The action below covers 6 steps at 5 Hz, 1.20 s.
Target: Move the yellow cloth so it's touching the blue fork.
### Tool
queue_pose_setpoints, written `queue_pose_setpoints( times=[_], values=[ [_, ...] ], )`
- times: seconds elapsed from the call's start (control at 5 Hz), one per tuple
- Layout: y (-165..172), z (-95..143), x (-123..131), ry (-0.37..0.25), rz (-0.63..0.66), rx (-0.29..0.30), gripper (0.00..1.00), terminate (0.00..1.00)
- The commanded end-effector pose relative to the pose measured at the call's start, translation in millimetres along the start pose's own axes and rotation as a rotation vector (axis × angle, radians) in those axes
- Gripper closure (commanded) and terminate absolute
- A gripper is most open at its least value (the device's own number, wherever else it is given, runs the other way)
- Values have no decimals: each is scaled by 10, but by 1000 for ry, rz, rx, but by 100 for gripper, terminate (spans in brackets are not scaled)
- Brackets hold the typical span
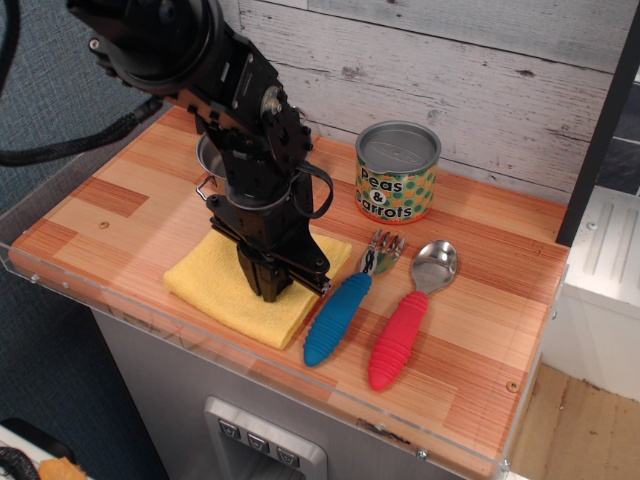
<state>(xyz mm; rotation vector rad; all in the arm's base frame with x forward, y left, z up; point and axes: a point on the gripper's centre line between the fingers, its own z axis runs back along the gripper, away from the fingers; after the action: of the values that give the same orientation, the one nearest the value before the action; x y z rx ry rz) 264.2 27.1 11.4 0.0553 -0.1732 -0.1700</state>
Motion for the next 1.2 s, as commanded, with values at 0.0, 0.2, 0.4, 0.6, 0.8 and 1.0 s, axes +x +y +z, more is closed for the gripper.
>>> queue_pose_setpoints(
  times=[0.0, 0.2, 0.4, 0.6, 0.8, 1.0],
  values=[
    [51, 266, 72, -29, 65, -10, 0, 0],
    [123, 353, 102, -44, 114, 17, 0, 0],
    [210, 500, 171, -44, 146, 13, 0, 0],
    [216, 679, 209, -45, 169, 8, 0, 0],
    [224, 781, 245, -46, 178, -6, 0, 0],
    [296, 899, 268, -29, 197, 3, 0, 0]
  ],
)
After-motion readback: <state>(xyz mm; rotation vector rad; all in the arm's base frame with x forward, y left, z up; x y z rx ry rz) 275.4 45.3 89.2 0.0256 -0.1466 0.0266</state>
